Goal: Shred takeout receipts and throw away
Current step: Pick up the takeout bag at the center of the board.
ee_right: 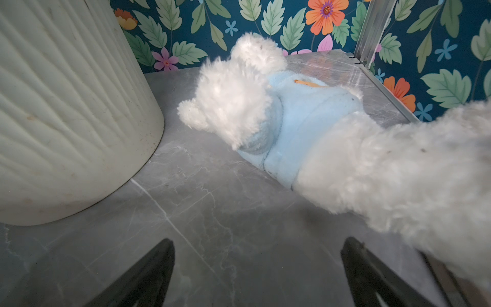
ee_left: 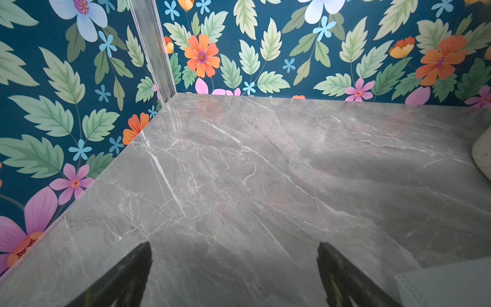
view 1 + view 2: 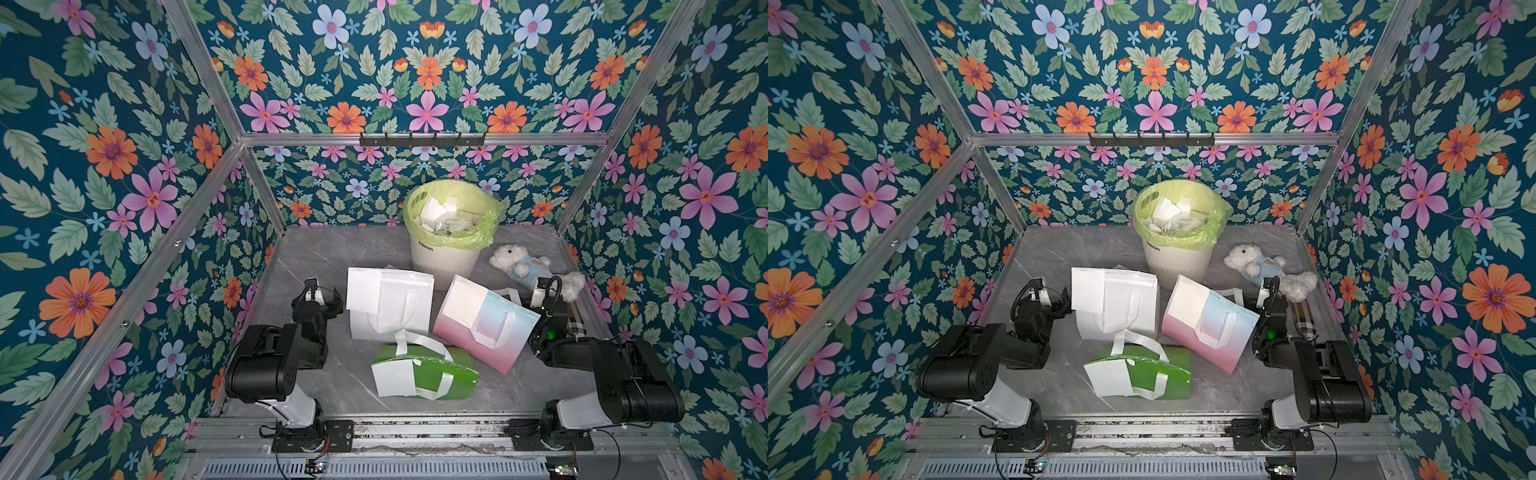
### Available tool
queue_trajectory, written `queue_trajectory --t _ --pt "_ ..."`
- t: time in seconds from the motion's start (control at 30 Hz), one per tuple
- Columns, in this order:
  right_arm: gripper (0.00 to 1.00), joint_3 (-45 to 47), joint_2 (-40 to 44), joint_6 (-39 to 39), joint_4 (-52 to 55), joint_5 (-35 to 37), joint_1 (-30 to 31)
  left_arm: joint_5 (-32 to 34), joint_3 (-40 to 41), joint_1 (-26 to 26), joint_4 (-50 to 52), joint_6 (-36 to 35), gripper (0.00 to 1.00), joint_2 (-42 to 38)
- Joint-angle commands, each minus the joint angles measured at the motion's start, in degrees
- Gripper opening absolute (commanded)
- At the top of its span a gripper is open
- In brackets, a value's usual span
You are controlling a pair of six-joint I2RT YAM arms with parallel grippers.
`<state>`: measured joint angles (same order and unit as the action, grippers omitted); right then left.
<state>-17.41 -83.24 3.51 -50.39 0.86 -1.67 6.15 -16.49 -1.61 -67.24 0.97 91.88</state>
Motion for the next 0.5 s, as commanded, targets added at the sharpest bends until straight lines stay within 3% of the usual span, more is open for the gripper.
queue_trajectory --t 0.0,0.13,0.27,0.4,0.47 --pt "0.99 0.22 0.16 -0.12 -2.95 1.16 -0.04 0.25 -0.17 -0.02 -2.12 -0.71 1.00 0.01" --pt "0.99 2.26 5.79 0.42 -1.71 1.89 0.01 0.24 -0.20 0.02 -2.09 -0.62 1.00 -0.07" --pt "0.99 1.82 20.72 2.56 14.39 5.16 0.03 -0.88 1.09 -0.06 -3.24 -1.55 1.00 -2.01" --pt "0.99 0.02 33.11 3.33 28.60 9.86 0.01 2.95 -0.68 -0.42 10.43 0.39 0.99 -13.07" --pt "0.99 -0.71 38.63 5.37 34.24 10.85 0.00 6.55 -3.07 -0.46 20.32 6.68 1.00 -19.84"
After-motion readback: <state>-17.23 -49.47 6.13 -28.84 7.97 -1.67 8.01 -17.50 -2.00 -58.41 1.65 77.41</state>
